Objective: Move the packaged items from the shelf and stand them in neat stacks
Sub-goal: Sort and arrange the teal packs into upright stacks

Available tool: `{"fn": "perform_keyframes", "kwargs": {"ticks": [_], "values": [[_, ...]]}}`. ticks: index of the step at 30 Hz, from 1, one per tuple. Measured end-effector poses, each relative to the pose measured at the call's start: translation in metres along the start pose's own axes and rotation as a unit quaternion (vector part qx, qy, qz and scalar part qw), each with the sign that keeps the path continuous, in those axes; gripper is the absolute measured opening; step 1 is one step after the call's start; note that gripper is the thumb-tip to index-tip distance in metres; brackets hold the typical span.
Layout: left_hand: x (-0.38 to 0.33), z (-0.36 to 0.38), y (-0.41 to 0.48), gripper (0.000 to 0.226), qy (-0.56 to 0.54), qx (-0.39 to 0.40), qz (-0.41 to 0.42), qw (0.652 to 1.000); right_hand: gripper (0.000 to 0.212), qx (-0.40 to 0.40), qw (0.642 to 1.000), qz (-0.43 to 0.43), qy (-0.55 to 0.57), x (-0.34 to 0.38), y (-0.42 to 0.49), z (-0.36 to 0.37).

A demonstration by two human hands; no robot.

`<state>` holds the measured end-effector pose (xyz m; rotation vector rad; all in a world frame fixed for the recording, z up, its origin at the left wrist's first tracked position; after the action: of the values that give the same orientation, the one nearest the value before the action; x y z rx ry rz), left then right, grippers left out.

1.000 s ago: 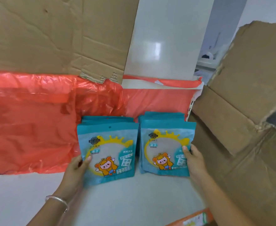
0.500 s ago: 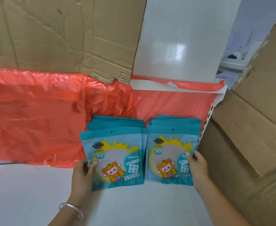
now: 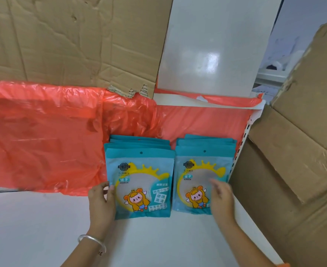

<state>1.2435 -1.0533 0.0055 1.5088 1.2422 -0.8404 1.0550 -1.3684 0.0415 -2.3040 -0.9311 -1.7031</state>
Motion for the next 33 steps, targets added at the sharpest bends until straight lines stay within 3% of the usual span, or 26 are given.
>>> {"fn": "perform_keyframes", "kwargs": {"ticks": [4,8,15,26,29,33], "values": [[-0.01,0.001,-0.004,0.038,-0.033,0.007,0.005,0.999,0.029,0.219,0.975,0.018,0.036,0.031,-0.041,0.074],[-0.022,0.006,-0.002,0.038,-0.126,0.045,-0.024,0.991,0.04,0.293,0.946,0.114,0.081,0.029,-0.055,0.124],[-0.062,0.003,0.001,0.034,-0.149,0.06,-0.008,0.987,0.037,0.242,0.948,0.162,0.128,0.033,-0.06,0.133],[-0.057,0.008,0.004,0.035,-0.117,0.121,0.011,0.986,0.047,0.241,0.947,0.15,0.147,0.028,-0.067,0.133],[-0.059,0.006,0.003,0.063,-0.08,0.14,0.036,0.986,0.058,0.219,0.951,0.135,0.173,0.025,-0.07,0.131],[-0.055,0.004,0.001,0.08,-0.055,0.163,0.036,0.984,0.066,0.165,0.965,0.124,0.162,0.019,-0.082,0.128]]}}
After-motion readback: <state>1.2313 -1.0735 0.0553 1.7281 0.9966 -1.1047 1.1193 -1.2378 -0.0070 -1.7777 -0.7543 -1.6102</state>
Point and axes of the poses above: each hand's wrist, its own y-axis towards the middle knuckle, its own z-axis out of the palm, x = y × z, the point moved 8 cm from there along y, towards the middle knuckle
